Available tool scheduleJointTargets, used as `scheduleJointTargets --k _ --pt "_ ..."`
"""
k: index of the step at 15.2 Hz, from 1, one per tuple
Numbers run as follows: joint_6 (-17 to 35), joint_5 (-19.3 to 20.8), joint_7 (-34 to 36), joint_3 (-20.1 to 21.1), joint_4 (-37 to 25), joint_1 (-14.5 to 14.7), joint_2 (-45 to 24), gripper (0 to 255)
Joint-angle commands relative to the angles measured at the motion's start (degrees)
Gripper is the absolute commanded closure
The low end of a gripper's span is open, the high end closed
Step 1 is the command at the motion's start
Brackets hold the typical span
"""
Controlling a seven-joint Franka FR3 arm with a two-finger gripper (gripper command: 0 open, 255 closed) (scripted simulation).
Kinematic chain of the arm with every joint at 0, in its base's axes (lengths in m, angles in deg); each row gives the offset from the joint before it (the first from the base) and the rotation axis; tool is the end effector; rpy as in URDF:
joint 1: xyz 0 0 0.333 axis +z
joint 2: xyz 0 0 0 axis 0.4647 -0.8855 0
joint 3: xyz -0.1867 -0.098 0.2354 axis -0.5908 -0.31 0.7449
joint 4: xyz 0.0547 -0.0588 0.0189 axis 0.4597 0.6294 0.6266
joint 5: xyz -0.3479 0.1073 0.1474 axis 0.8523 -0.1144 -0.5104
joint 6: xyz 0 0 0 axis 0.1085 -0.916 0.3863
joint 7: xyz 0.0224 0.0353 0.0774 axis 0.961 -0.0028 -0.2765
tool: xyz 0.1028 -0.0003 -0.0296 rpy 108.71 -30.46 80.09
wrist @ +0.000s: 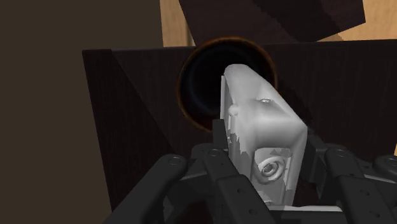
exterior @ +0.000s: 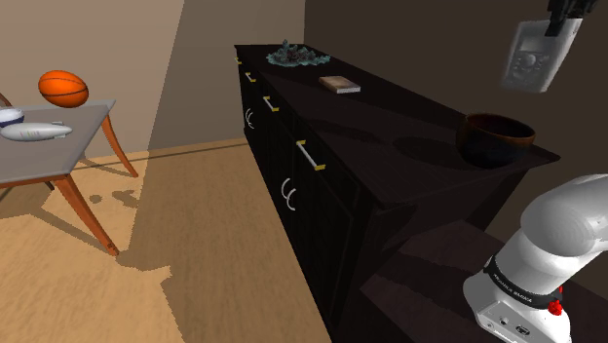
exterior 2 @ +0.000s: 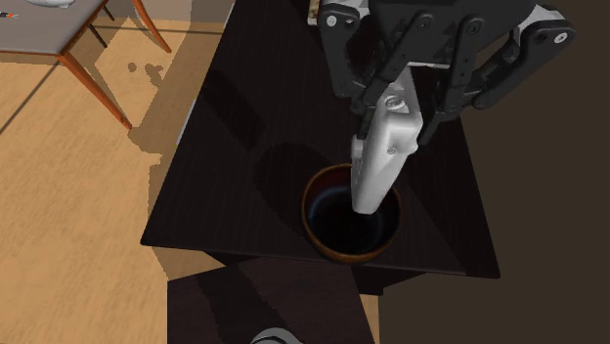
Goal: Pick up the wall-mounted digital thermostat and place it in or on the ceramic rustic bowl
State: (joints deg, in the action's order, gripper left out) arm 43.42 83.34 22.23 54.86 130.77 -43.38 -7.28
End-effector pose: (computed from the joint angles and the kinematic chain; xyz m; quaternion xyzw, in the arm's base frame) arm 0.2091 -0.2105 0.7566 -0.9834 0.1742 0.0490 0.0153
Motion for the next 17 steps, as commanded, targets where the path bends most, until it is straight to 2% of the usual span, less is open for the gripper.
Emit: scheduleJointTargets --k 1,17 --pt "0.17 0.17 0.27 0.31 1.87 -0.21 1.64 255" --pt "11.19 1.27 1.81 -0.18 20.58 -1.14 9.37 255"
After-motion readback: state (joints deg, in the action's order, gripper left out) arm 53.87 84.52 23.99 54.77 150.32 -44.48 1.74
